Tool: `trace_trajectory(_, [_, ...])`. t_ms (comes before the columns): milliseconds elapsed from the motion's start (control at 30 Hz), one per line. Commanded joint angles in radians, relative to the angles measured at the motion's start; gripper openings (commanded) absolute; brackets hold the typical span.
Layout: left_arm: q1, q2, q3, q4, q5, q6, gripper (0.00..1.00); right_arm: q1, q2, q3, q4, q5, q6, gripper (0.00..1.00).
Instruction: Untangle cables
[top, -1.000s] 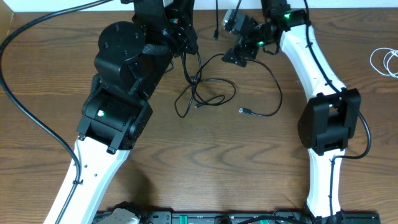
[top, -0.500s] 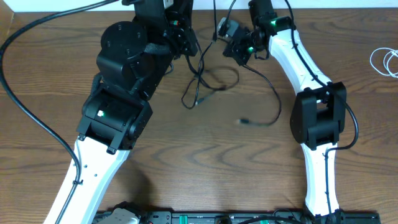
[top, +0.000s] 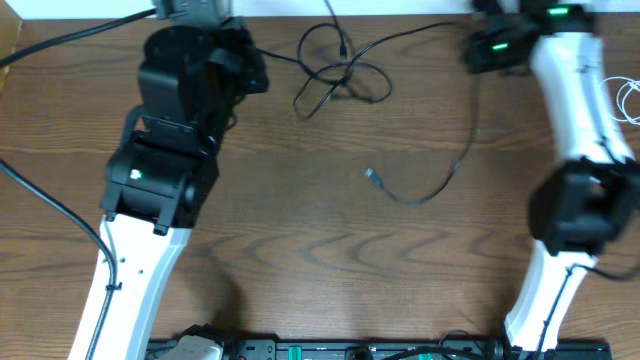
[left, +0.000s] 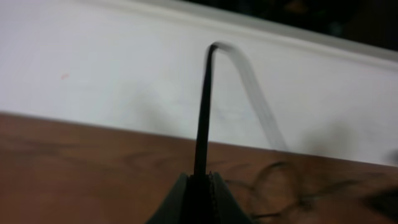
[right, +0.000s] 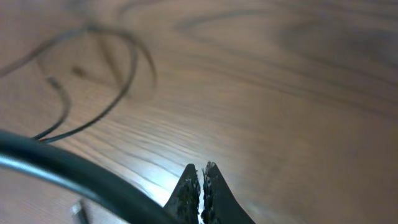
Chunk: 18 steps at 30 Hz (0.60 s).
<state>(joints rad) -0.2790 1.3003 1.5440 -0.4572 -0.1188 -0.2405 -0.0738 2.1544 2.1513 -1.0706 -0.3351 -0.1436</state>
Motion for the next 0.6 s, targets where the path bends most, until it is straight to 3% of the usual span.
trace_trajectory(0, [0.061,-0.004,0.005,-0.031,-0.032,-0.008,0.07,-0.094,-0.074,0.007,-0.031,0.018,0.095,0.01])
trace_trajectory(567, [0.245,0.022,0.005,-0.131,-0.077,0.018,0.07,-0.290,-0.107,0.006,-0.132,0.120,0.219,0.01])
